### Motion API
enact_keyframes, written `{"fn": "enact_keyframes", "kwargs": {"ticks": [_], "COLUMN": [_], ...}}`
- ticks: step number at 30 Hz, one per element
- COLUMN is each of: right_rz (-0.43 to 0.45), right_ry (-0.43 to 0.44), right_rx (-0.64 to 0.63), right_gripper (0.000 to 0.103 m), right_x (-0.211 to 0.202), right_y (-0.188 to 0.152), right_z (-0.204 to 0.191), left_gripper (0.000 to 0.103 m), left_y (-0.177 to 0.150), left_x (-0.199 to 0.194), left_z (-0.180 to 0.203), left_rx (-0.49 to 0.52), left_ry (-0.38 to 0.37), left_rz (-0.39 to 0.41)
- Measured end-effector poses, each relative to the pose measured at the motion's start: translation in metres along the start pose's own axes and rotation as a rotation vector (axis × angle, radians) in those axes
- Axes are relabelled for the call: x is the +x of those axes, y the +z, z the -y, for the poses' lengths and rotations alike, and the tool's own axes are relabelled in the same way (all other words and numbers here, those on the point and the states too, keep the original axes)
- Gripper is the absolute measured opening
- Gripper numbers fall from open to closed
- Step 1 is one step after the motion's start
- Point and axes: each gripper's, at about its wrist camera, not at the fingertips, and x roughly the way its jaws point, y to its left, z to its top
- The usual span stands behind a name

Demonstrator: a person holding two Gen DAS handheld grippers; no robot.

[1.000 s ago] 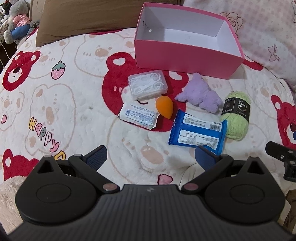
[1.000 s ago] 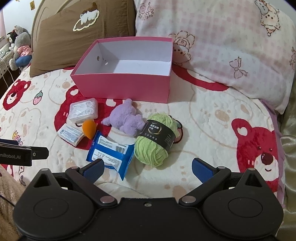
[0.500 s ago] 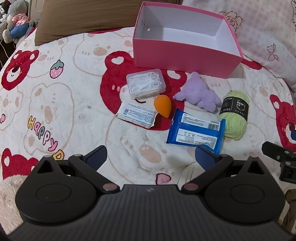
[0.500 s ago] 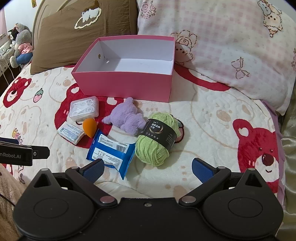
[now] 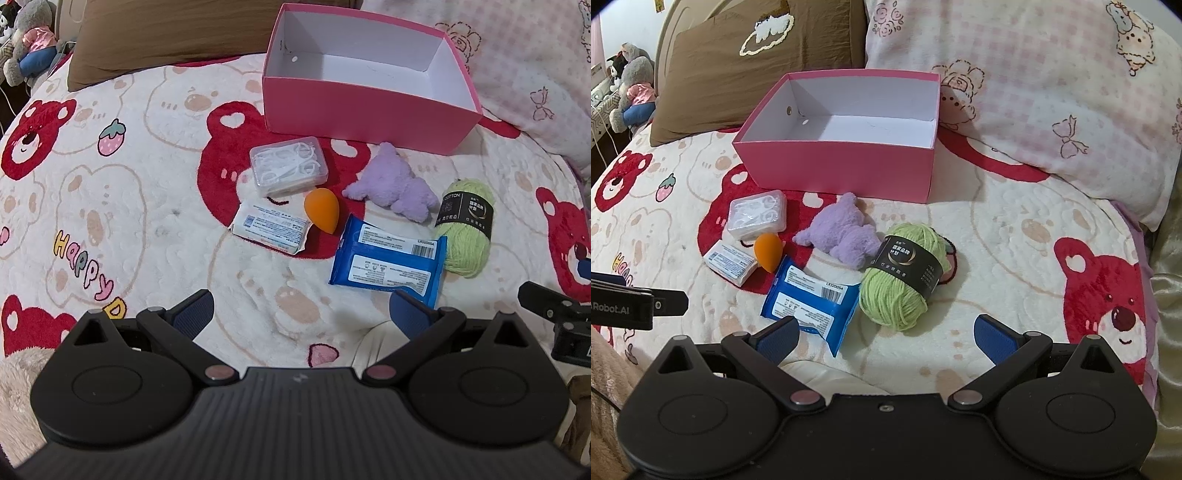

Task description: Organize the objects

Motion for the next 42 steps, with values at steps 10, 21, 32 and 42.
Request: {"fn": "enact_keyframes", "kwargs": {"ticks": [10, 21, 32, 42], "right_rz": [0.000, 0.067, 0.145, 0.155], "right_ry": [0.000, 0.008, 0.160, 0.182], "right_rx": [-0.001, -0.054, -0.188, -0.229], "right_gripper": [0.102, 0.102, 0.102, 0.101], "right_x": [0.000, -0.015, -0.028, 0.008], "right_y": [-0.001, 0.010, 0.020, 0.007], "right_z": [0.000, 0.012, 0.039, 0.044], "left_gripper": [0.103, 0.103, 0.103, 0.100], "left_y": [0.000, 0.014, 0.035, 0.055], "left_x": [-0.001, -0.015, 0.008, 0.040], "left_z": [0.001, 0.014, 0.056, 0.101], "left_rx": [-0.002, -0.049, 0.113, 0.197], "left_ry": [-0.001, -0.088, -0.182, -0.251], "left_rz": [-0.001, 0.035, 0.028, 0.000]}}
